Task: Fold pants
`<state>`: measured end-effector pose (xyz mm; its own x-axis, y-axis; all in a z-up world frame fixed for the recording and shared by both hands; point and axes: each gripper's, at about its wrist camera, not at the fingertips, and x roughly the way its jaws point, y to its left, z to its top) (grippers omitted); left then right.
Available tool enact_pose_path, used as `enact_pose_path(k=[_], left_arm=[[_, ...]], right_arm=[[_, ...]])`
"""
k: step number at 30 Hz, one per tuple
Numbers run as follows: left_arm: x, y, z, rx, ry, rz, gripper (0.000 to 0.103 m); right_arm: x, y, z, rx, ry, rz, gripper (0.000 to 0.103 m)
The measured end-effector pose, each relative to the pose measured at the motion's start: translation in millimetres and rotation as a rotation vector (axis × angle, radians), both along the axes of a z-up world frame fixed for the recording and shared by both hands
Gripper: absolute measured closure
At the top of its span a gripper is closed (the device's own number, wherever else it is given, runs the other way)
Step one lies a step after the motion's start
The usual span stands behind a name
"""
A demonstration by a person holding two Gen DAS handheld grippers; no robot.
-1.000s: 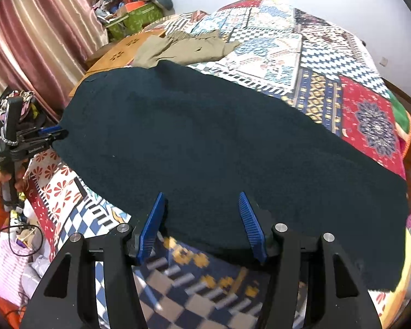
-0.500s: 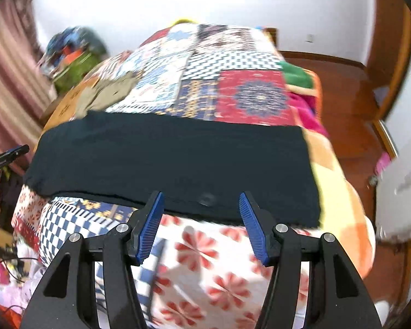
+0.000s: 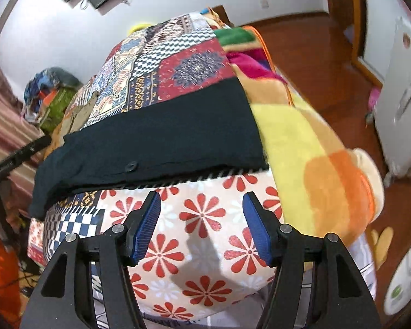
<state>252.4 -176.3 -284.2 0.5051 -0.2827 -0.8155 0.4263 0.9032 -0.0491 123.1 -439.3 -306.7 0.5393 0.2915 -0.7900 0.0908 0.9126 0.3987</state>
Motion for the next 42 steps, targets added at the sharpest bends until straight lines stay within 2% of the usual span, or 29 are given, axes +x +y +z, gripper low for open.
enact_pose_path(k=[4,10,18,26,29,32,34,37,42], left_arm=[[7,-30,-26,0.007,0.08,-0.046,0.036],[8,-49,-58,0.017,0.188,-0.081,0.036],[12,-51,-70,0.021,0.188,-0.071,0.036],[16,-50,-73,0.009,0.188,-0.073,0.036],[16,-49,-73,0.007,0.188,-0.074,0.036],[15,-50,-74,0.008,0.185,-0.074,0.036],[15,-50,-74,0.009,0.183,-0.074,0.036],[15,-50,-73,0.006,0.182,-0.074,0.036],[17,-47,-70,-0.019,0.191,-0.071,0.036]], right_arm=[[4,-6,-9,0.086,0.016,0.003,0.045],[14,-1,-18,0.127,0.007,0.042,0.045],[30,-4,-24,0.161,-0.01,0.021,0.044],[39,-14,-22,0.25,-0.045,-0.049,0.045],[42,-11,-21,0.184,-0.074,-0.101,0.046],[47,-13,-24,0.159,-0.082,-0.133,0.065],[50,-15,-26,0.161,-0.08,-0.14,0.085],[47,-14,-21,0.146,-0.103,-0.132,0.092],[49,-3,2,0.08,-0.168,-0.104,0.094]])
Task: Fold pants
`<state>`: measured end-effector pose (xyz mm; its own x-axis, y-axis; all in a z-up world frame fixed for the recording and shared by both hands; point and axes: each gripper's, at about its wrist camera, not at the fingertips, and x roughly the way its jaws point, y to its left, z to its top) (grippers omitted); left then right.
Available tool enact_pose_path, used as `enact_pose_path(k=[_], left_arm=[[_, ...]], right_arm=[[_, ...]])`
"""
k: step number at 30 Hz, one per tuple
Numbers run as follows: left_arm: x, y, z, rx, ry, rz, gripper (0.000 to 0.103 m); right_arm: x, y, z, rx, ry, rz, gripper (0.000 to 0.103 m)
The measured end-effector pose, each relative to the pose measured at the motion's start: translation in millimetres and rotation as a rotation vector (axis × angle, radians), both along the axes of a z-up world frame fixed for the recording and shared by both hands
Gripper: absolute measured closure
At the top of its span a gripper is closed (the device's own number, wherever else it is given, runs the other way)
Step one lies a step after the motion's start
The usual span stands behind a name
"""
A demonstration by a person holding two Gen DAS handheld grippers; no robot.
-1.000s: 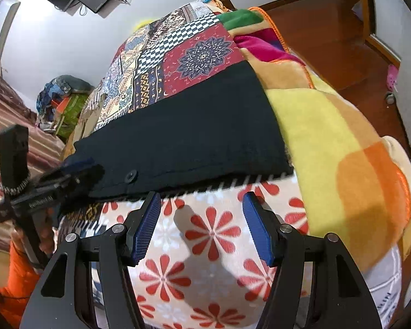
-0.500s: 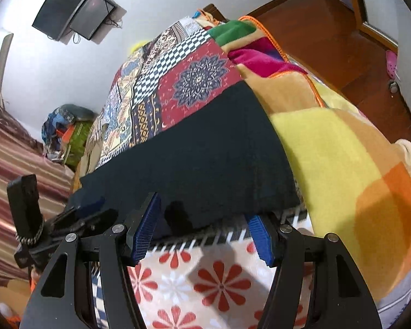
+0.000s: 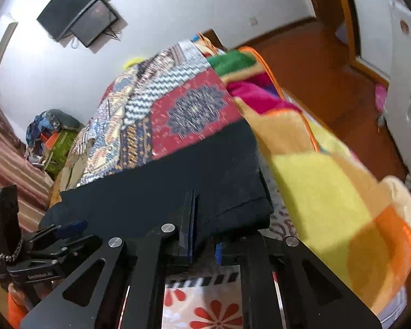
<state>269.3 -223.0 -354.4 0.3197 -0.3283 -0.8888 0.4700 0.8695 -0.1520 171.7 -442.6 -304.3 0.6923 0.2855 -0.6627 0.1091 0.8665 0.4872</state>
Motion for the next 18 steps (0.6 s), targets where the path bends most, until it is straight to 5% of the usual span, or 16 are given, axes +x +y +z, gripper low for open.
enact_pose_path(k=[9,18], left_arm=[[1,45,32,-0.083,-0.047,0.087,0.036],[-12,133,59,-0.143,-0.113,0.232,0.036]], right_arm=[[9,33,52,-0.03,-0.128,0.064,0.094],[30,90,90,-0.058,-0.217,0.171,0.094]])
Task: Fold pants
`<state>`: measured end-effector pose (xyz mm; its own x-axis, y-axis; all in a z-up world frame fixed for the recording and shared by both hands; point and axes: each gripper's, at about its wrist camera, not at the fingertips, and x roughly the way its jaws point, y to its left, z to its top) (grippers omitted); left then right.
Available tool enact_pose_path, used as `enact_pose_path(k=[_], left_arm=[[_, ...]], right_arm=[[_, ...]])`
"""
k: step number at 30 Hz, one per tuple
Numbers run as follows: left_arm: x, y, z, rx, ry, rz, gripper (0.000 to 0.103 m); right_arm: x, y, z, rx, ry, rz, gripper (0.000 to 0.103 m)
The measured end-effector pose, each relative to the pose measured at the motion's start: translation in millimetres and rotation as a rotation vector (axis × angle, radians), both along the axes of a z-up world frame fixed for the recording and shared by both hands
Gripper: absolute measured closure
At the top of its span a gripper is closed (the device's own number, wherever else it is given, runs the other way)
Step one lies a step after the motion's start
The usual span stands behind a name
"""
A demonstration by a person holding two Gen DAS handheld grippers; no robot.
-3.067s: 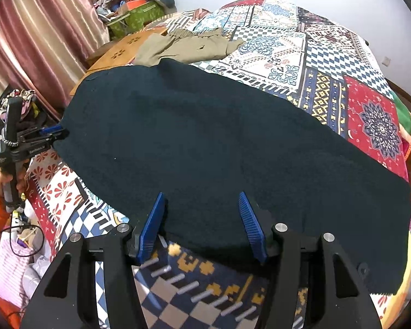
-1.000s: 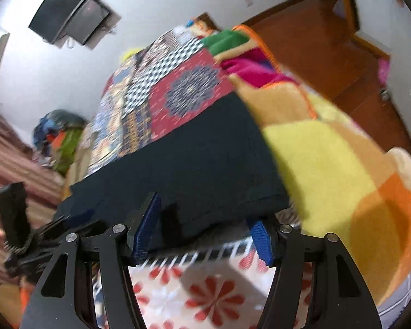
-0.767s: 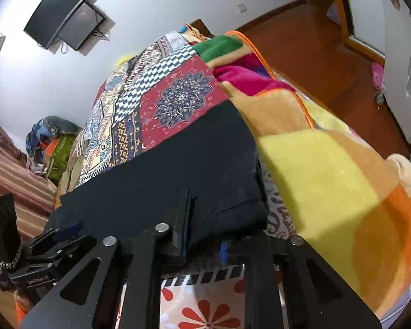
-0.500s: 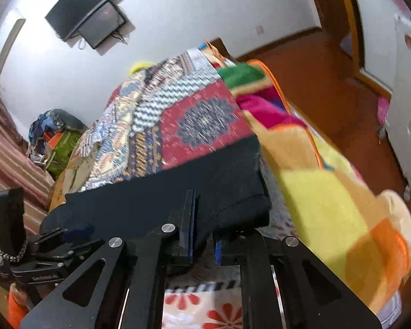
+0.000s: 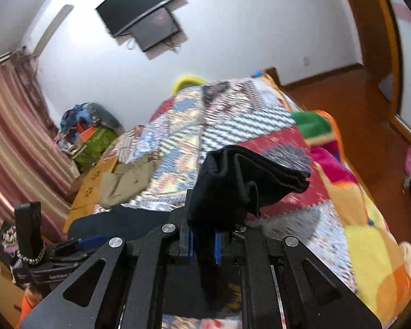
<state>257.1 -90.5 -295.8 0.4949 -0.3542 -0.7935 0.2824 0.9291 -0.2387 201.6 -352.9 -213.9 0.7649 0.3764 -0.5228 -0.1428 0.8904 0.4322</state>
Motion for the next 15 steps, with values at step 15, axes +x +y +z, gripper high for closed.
enact_pose_path(k=[15], left_arm=[[-59,119,-17,-0.053,0.023,0.196,0.036]], right_arm=[[42,169,-34,-0.067,0.104,0.363,0.094]])
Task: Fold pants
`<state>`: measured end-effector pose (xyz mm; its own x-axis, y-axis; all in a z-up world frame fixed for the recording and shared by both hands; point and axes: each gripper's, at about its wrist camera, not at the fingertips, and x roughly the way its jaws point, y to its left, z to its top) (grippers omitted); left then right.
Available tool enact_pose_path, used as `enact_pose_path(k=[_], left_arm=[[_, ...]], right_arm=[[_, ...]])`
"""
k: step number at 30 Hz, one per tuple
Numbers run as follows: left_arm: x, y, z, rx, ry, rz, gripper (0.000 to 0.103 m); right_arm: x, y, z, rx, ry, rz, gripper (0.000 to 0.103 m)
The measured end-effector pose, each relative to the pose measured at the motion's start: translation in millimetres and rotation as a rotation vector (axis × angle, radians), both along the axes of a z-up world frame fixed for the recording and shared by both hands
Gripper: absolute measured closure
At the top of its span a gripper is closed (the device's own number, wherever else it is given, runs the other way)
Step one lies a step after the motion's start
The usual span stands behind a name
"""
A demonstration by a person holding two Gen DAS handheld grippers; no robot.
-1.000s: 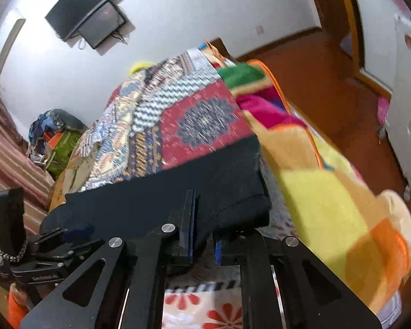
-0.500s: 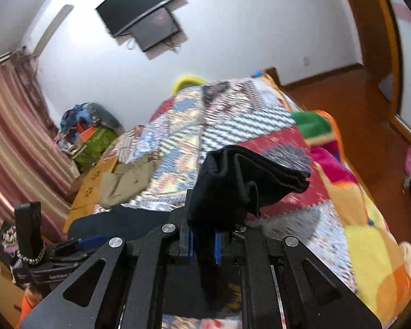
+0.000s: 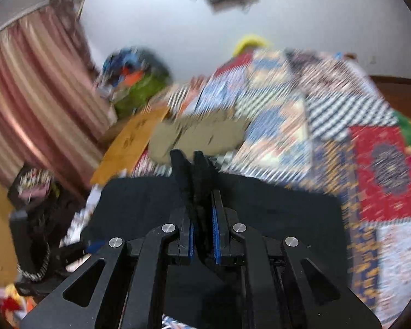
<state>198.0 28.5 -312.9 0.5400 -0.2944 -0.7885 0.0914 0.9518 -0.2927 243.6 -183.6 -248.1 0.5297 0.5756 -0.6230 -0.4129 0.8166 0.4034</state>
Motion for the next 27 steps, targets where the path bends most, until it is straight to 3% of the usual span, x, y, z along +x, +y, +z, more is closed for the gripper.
enact_pose_path(k=[7,13,18,22,25,27], left_arm=[[-9,19,-9,-0.031,0.024,0.03,0.036],[0,10,-2,-0.036,0.008,0.013,0.036],[10,-12,13,-0.015,-0.027,-0.029,0.036],[19,-34,15,-0.017,-0.031,-0.065,0.036],[26,-53,6,0.004,-0.012,-0.094,0.036],[31,-63,-5,0.041,0.018,-0.095,0.036]], right_arm=[[-6,42,-61,-0.178,0.158,0.123,0.089],[-4,30,-54,-0.134,0.234,0.133,0.075],[-20,23,-30,-0.163,0.168,0.16,0.073],[-27,-1,-14,-0.198,0.093,0.094,0.069],[-22,-24,-15,-0.263,0.057,0.025,0.066],[-18,-42,-25,-0.298,0.085,-0.009,0.066]])
